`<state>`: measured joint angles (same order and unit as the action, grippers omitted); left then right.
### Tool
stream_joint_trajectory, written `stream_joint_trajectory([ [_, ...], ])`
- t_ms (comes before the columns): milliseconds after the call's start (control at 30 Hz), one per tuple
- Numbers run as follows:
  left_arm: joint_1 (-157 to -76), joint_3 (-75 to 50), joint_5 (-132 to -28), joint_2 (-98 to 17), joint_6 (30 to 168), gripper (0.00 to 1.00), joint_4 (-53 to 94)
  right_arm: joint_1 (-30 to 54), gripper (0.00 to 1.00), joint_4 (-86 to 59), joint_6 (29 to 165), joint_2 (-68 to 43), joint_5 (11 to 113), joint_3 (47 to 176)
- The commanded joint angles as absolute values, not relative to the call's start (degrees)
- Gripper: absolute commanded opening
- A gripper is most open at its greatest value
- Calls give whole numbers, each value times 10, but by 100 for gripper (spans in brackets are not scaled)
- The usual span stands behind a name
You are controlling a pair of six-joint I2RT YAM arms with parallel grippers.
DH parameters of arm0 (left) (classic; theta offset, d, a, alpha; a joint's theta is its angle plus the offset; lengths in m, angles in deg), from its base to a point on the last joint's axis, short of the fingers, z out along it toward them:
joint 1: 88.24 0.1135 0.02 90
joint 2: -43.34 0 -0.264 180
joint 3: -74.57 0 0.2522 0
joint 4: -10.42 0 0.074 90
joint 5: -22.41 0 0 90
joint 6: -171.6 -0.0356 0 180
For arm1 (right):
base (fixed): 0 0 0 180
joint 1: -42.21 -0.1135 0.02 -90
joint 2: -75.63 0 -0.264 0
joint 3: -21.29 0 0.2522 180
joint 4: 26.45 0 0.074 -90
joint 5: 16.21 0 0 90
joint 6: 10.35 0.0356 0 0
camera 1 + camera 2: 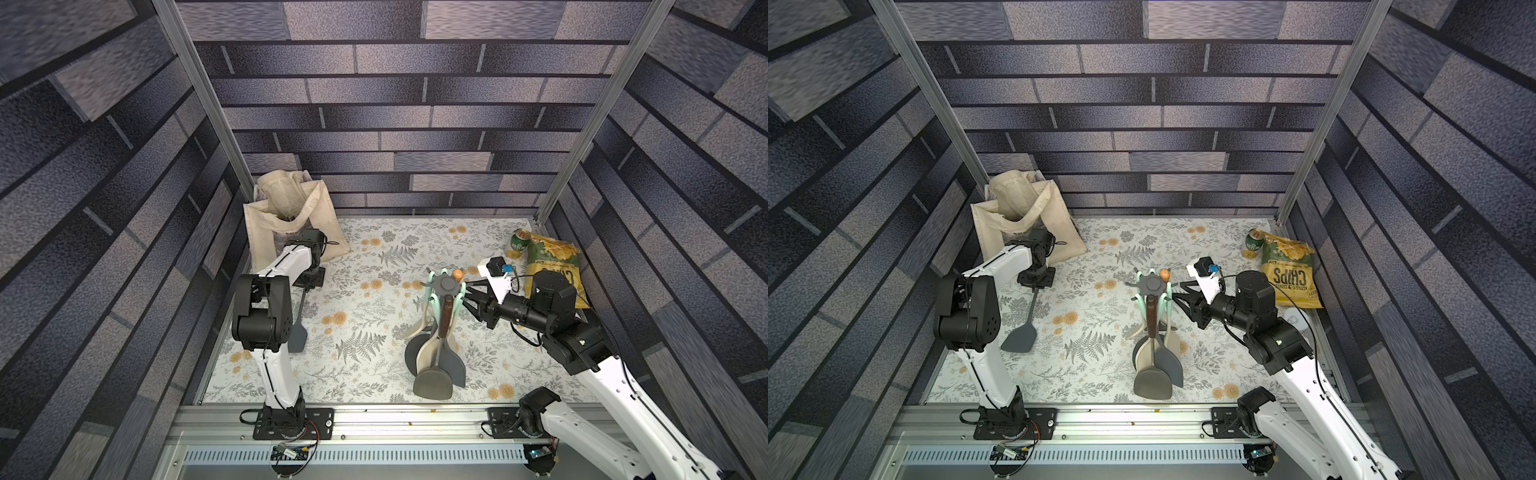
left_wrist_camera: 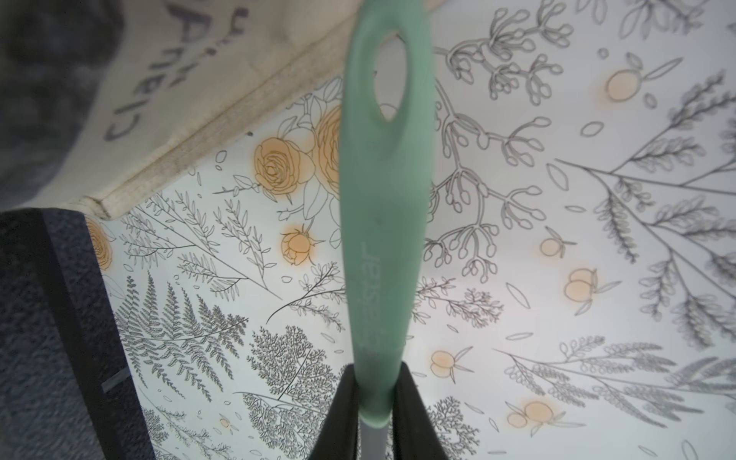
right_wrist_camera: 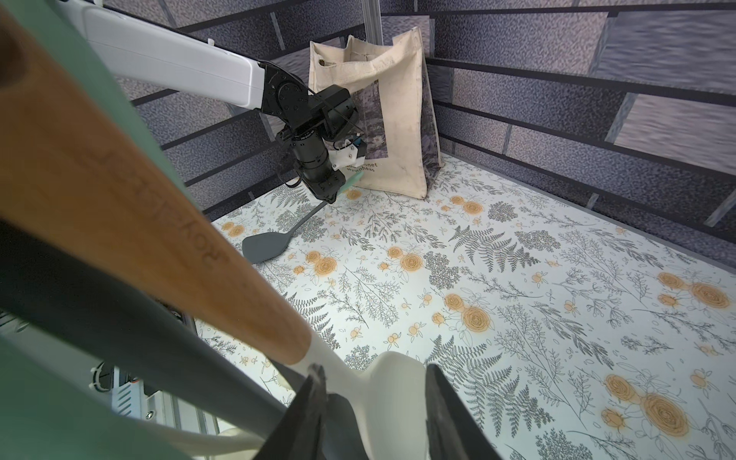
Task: Take the spatula off the kitchen utensil rack
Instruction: Place the spatula at the center of the board.
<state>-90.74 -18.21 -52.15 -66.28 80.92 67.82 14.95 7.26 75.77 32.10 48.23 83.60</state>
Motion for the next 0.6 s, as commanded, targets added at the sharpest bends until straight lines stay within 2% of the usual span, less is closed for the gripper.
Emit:
stream_joint_trajectory([
  [0, -902, -194, -530, -679, 804, 6, 687, 145, 45, 91, 763, 335, 494, 831],
  [300, -896, -190, -538, -710, 809, 6, 689, 145, 46, 100, 771, 342, 493, 830],
  [367, -895, -187, -531, -712, 811, 9, 685, 146, 46, 100, 771, 344, 493, 829],
  [500, -896, -176, -535, -694, 815, 29, 664, 145, 48, 99, 772, 356, 488, 826],
  [567, -897, -162, -543, -669, 813, 43, 640, 145, 50, 97, 771, 362, 485, 822],
])
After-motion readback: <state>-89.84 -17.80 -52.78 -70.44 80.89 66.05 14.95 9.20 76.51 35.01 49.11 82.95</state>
